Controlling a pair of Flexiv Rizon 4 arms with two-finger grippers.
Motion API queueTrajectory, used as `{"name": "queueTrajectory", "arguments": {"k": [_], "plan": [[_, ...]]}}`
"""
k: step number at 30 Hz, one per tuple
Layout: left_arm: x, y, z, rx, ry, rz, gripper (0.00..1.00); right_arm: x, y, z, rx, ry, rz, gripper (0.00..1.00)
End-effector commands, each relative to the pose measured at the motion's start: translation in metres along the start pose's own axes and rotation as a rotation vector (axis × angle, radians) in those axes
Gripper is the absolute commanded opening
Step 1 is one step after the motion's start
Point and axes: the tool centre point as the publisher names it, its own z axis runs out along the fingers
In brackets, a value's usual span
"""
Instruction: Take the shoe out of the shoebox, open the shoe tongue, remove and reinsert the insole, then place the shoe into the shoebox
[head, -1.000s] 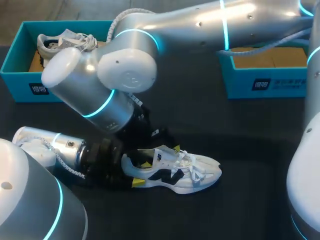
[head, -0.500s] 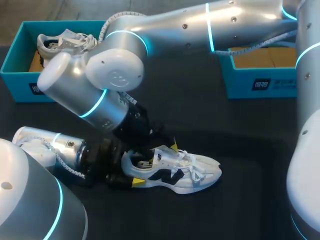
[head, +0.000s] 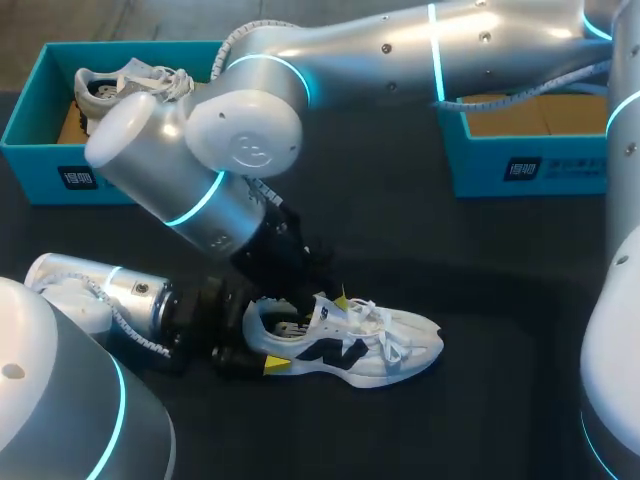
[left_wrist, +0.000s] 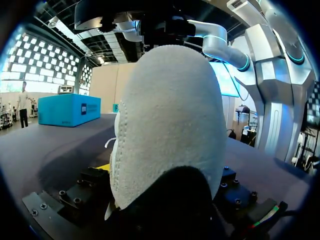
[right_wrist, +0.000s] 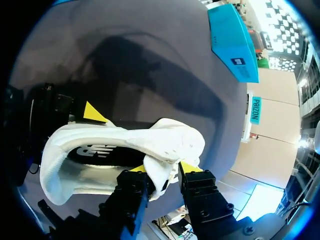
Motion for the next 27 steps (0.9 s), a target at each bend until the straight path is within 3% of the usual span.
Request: {"name": "queueTrajectory", "arguments": {"k": [1, 4, 7, 16, 27], "plan": [[-0.001, 0.002, 0.001, -0.001, -0.002, 0.000, 0.00, -0.010, -0.007, 0.004, -0.005, 0.047, 0.502, 0.25], [-0.001, 0.002, 0.001, -0.001, -0.002, 0.000, 0.00, -0.012, -0.007, 0.003, 0.009, 0.081, 0.468, 0.10], [-0.001, 0.002, 0.001, -0.001, -0.002, 0.000, 0.00, -0.015, -0.003, 0.004, 0.032, 0.112, 0.416, 0.01], [-0.001, 0.002, 0.001, -0.001, -0.002, 0.000, 0.00, -0.028, 0.005, 0.008, 0.083, 0.194, 0.222, 0.00], [-0.001, 0.002, 0.001, -0.001, -0.002, 0.000, 0.00, -0.054, 0.014, 0.023, 0.060, 0.394, -0.097, 0.00]]}}
